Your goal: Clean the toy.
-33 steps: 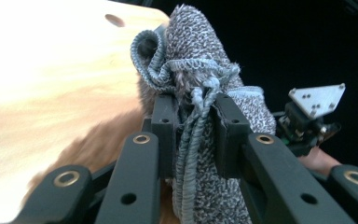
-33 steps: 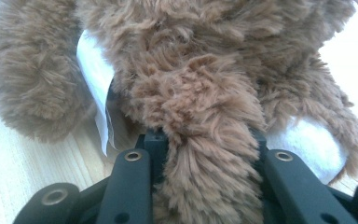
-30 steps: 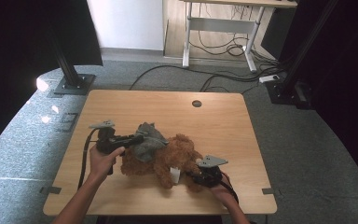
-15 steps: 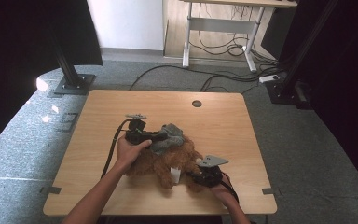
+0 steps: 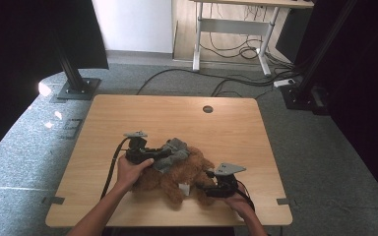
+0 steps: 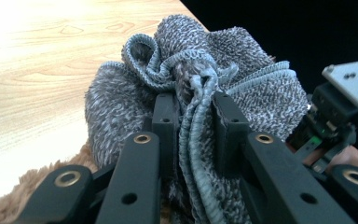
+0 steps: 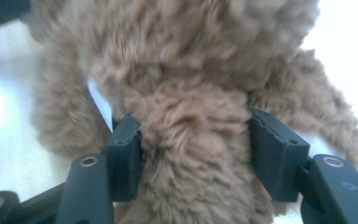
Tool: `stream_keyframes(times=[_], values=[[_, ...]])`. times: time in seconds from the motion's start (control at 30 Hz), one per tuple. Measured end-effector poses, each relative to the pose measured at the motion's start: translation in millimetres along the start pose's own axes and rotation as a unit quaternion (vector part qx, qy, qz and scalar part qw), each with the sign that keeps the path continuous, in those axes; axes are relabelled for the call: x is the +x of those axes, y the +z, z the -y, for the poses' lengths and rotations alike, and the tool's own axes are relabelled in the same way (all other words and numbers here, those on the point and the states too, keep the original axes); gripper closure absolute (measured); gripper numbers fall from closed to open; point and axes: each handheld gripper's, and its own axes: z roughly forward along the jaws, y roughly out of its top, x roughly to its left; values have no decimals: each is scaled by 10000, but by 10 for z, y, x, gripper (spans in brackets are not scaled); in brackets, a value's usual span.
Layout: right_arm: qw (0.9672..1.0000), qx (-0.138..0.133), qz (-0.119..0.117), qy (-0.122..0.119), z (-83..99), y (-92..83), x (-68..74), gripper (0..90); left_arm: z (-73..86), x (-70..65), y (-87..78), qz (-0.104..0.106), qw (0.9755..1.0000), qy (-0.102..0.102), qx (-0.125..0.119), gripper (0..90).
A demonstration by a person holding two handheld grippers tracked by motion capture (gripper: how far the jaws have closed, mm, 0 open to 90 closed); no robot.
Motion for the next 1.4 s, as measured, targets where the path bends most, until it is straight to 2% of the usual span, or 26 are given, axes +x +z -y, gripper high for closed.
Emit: stream_keyframes(times=[0.13, 0.2, 0.27, 0.33, 0.47, 0.7, 0.9, 1.1, 1.17, 1.23, 1.4], values=[[9996, -261, -39, 127, -93, -62, 18, 353, 89, -43, -18, 61, 9999, 59, -76, 737], [9996, -205, -153, 82, -146, -13, 50, 348, 126, -85, -31, 67, 9999, 120, -89, 738], [9997, -95, -228, 29, -165, 62, 86, 353, 159, -125, -47, -21, 9997, 251, -76, 738], [9997, 34, -228, -7, -169, 122, 103, 416, 189, -135, -67, -94, 9994, 309, -99, 739], [9994, 242, -256, -52, -136, 150, 96, 605, 228, -111, -101, 3, 9996, 244, -153, 739], [9992, 338, -214, -94, -91, 165, 100, 722, 275, -112, -209, 53, 9995, 277, -174, 738], [9993, 326, -194, -71, -62, 155, 92, 749, 406, -28, -550, -26, 9986, 143, -501, 736], [9992, 358, -184, -75, -36, 142, 92, 757, 540, 117, -857, -229, 9980, -43, -586, 740], [9992, 348, -173, -47, -27, 140, 86, 758, 605, 190, -929, -310, 9979, -136, -548, 748], [9992, 343, -200, -20, -22, 139, 74, 758, 676, 244, -974, -301, 9977, -250, -552, 754], [9993, 339, -182, -17, -19, 142, 72, 758, 757, 269, -1016, -320, 9974, -243, -591, 777]])
